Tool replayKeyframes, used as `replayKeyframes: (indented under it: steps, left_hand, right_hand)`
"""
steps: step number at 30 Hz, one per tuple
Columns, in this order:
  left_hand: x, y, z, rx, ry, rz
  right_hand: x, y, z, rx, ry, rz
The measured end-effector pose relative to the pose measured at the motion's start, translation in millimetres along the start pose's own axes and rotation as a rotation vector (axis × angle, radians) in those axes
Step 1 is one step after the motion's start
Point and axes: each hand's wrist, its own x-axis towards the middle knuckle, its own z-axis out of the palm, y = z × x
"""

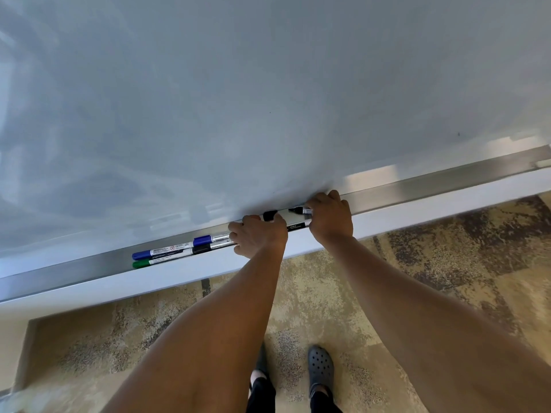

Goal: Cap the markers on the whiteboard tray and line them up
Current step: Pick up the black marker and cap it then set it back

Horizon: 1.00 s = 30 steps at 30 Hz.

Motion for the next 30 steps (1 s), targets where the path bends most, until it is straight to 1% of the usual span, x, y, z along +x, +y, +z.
replayKeyframes:
  steps: [11,17,21,25,28,30]
  left_hand:
    - [4.3,2.1,8.9,0.092,0.029,0.045]
    - [0.0,1.1,6.3,0.042,0.027,0.066]
    - [-8.2,-2.8,-0.6,-0.077,0.042,0.116]
    - [-15.8,-10.6,-11.6,-0.342,-0.028,0.088]
    - [-23.9,-14.3,-22.9,-0.527,-0.054,0.07]
    - [-29.1,-19.1,-30.1,-0.634,-0.08,0.077]
  right_hand:
    - [4.1,4.9,6.5,0.04,0.048,0.003]
    - [-0.4,6.7,3.3,0.005,0.082,-0.005]
    - [-6.6,3.2,-4.3,0.055,0.106,-0.005]
    - [-14.3,-6.5,-12.2,0.123,0.112,-0.05]
    - [-21.8,-15.1,-16.6,0.344,0.016,-0.059]
    - [-27.7,-22.1,-19.4,0.5,-0.018,-0.091]
